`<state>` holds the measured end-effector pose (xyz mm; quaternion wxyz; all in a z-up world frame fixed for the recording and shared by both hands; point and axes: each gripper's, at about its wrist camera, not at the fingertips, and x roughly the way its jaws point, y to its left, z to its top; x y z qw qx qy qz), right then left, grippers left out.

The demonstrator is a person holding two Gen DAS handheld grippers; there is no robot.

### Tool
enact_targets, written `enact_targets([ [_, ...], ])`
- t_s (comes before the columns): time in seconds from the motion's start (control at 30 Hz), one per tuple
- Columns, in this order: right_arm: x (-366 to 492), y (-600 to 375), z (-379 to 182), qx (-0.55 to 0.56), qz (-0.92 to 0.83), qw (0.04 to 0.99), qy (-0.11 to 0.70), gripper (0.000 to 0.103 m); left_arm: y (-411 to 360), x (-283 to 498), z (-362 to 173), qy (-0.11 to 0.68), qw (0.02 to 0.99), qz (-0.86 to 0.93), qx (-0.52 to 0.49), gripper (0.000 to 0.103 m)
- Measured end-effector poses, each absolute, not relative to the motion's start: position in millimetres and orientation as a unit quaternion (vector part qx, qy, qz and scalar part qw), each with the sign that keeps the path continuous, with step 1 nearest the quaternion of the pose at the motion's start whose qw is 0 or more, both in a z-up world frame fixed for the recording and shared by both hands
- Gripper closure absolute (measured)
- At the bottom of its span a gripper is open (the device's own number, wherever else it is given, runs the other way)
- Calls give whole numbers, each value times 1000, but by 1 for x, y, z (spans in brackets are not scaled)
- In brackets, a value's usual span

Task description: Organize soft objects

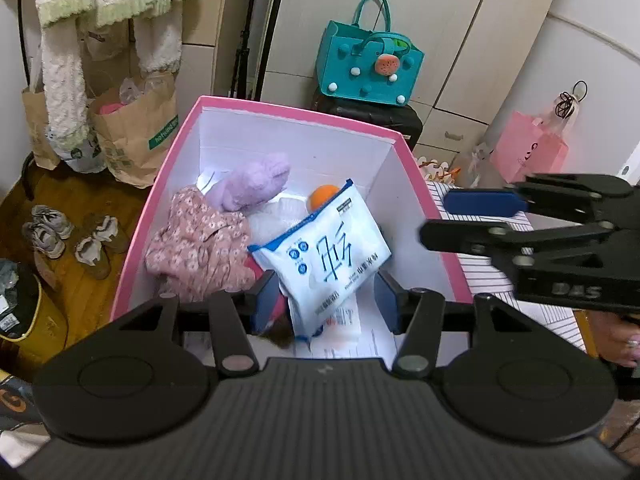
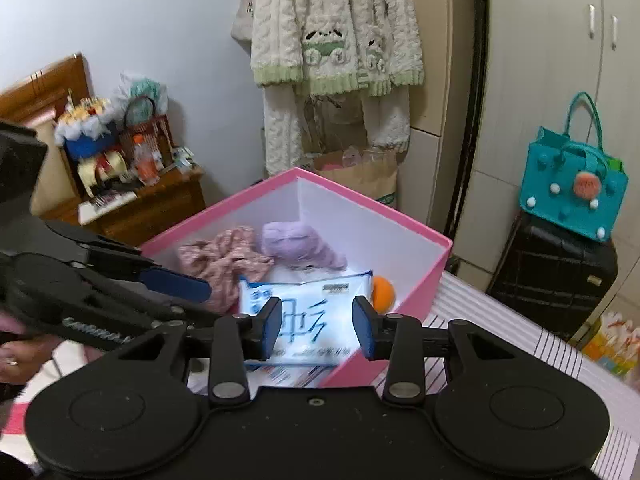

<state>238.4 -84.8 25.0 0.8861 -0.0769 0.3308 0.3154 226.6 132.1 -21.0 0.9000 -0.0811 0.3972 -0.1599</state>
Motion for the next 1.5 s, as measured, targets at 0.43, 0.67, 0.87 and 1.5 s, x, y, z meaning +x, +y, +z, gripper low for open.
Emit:
enact_targets([
  [0.43,167,-127,45,-58,297,900,313,44,108,164,14,361,918,-158,-40,28],
  [0.67,134,-148,53,-70,281,907,305,28,94,132,20,343,924,-160,-44,17],
  [0.87,108,-164,58,-64,224,928,291,0,79,114,25,341,926,-157,-34,1],
  [1.5,51,-178,43,-61,107,946,298,0,42,89,19,397,915,-61,30,1],
])
